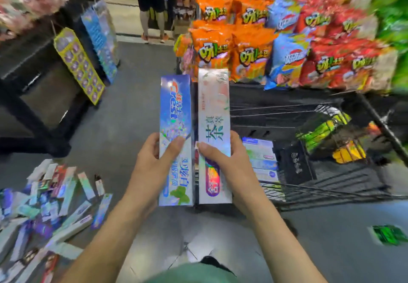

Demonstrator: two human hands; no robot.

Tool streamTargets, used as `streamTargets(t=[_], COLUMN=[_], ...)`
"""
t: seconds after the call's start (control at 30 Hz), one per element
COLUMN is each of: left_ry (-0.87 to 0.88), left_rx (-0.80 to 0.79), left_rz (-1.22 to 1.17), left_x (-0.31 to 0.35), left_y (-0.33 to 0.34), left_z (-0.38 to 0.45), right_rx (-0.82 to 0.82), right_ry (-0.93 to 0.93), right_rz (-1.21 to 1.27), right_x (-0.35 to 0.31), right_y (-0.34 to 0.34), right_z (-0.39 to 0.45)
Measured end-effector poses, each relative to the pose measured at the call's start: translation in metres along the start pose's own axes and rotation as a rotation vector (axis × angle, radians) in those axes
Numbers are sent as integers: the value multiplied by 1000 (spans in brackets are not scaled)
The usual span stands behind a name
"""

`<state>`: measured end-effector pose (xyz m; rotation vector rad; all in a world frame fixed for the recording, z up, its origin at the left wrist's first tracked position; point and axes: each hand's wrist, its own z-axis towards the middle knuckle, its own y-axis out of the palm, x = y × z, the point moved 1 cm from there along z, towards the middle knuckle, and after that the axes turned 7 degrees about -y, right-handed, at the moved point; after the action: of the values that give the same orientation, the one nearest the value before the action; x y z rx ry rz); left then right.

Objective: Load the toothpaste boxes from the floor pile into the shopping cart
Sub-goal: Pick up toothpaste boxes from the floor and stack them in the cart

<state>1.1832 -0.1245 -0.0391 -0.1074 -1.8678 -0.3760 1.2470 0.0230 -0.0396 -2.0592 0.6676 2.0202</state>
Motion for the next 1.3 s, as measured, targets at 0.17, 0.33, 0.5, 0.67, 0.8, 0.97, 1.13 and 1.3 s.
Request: streamTargets(t=[0.17, 0.33, 0.5, 0.67, 0.8, 0.97, 1.13, 1.3], left_ry=[-80, -154, -218, -255, -292, -345, -365, -444], left_rx=[-102, -131, -65, -102, -206, -359, -410, -352], left_rz=[9, 30, 54, 73, 108, 183, 244, 441], left_x=[-22, -38, -45, -52, -73, -102, -131, -179], left_y=[93, 148, 161, 166, 192, 239, 281, 305], left_z=[37, 74, 121, 173, 216, 251, 276, 315], right_rx=[116, 218, 367, 470, 518, 593, 622, 496], right_ry=[38, 104, 152, 191, 265, 325, 355, 451], right_rz=[6, 25, 90, 78, 129, 160, 95, -79], right_x=[-4, 4, 14, 22, 30, 38, 52, 72], right_y=[-95, -161, -206, -232, -246, -264, -295, -350], right_z=[32, 52, 74, 99, 119, 140, 159, 195])
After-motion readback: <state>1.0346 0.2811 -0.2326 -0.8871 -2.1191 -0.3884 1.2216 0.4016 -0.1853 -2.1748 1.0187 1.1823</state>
